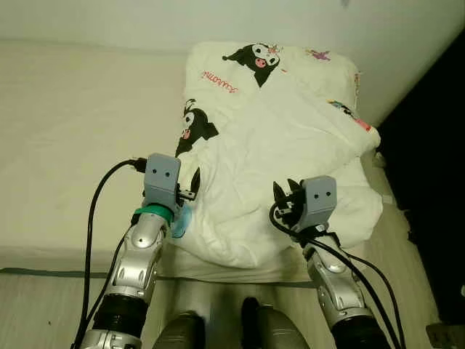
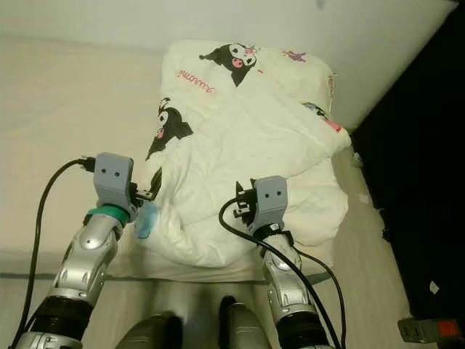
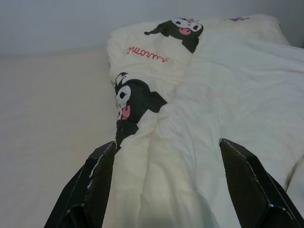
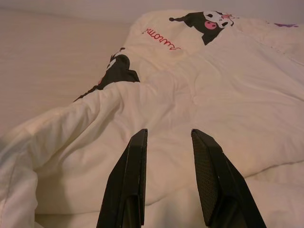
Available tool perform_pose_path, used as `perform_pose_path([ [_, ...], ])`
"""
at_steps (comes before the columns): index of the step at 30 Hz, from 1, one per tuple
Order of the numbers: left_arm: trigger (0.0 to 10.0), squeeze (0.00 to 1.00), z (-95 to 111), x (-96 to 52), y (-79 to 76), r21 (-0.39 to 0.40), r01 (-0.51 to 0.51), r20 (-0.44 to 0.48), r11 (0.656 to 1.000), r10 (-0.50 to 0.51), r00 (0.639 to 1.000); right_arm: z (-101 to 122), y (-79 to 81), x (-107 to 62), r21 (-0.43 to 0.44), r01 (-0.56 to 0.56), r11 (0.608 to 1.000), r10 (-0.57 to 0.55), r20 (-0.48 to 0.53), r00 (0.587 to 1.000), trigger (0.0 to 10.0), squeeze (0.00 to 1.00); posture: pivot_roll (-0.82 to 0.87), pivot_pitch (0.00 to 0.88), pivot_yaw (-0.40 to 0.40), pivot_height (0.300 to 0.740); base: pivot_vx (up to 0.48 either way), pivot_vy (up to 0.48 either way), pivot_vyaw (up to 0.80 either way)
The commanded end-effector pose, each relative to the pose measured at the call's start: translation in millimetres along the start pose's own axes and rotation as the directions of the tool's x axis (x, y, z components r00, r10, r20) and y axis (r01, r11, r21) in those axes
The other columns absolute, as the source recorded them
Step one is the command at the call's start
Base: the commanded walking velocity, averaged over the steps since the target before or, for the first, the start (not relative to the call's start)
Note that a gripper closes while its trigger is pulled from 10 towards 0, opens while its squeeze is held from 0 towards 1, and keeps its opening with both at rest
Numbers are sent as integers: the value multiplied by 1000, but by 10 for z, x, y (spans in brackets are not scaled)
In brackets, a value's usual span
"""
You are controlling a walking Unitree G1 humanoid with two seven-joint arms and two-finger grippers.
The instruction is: Clean up the room
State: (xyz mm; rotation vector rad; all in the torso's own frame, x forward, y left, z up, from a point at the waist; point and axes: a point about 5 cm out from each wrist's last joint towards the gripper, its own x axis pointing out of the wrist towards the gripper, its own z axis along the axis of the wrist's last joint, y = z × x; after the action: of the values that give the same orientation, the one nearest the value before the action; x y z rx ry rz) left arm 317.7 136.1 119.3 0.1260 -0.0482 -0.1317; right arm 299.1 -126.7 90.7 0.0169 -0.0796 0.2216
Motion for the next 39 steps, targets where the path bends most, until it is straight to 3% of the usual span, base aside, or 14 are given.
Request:
perform_pose_path([
  [1,10000,0,-81,-43,-22,-3,11,-36,1000,-11,999,-89,-12,-55,4,13,1000,-12,-35,999,10000,0,-90,131,6,690,0,0,0],
  [20,10000,0,-87,-40,-35,-3,26,-55,1000,-26,998,-56,-24,-22,8,21,1000,-21,-23,1000,10000,0,-87,135,13,615,0,0,0],
  [28,10000,0,-69,-24,-24,-5,24,-53,1000,-24,998,-45,-32,-17,10,27,1000,-27,-17,999,10000,0,-86,132,13,610,0,0,0],
  [34,10000,0,107,76,-11,-32,35,-22,999,-36,999,-35,-36,-8,7,26,1000,-26,-12,1000,10000,0,-87,130,14,610,0,0,0],
  [38,10000,0,482,281,28,5,74,16,997,-74,997,-19,-44,-5,6,32,999,-32,-4,999,10000,0,-87,130,19,610,0,0,0],
  [39,10000,0,482,281,28,5,74,16,997,-74,997,-19,-44,-5,6,32,999,-32,-4,999,10000,0,-87,130,19,610,0,0,0],
])
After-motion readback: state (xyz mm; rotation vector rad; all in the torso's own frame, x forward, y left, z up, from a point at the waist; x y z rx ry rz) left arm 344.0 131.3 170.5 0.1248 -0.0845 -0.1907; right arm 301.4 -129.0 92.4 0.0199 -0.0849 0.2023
